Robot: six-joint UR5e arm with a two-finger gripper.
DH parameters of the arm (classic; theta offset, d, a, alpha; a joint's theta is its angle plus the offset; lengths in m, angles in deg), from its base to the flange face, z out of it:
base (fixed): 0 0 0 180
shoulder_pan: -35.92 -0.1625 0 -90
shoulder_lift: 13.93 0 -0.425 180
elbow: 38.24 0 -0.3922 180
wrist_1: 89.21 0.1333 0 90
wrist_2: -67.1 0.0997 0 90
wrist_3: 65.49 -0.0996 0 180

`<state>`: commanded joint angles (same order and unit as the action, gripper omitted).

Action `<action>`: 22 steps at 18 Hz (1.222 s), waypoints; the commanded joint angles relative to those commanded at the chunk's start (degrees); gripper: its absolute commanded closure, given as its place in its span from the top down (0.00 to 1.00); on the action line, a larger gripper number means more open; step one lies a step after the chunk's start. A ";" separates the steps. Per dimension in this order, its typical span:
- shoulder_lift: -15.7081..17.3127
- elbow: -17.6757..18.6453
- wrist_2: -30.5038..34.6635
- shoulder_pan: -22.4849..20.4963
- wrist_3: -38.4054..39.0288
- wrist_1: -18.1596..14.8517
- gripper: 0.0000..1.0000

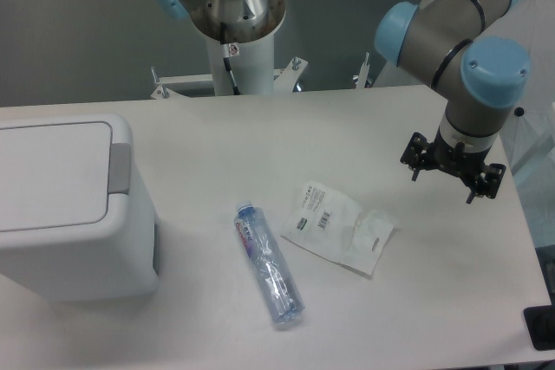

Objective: Open the trash can

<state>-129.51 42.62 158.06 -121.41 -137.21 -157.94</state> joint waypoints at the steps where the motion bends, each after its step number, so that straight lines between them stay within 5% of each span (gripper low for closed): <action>1: 0.09 0.00 0.00 0.00 -0.09 -0.09 1.00; 9: 0.79 3.15 -0.18 0.53 -0.18 2.46 1.00; 14: 2.90 7.73 -0.62 0.70 4.20 9.57 1.00; 22: 4.39 8.88 -2.62 3.34 13.86 9.93 1.00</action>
<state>-125.12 51.50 155.44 -118.07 -123.34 -148.00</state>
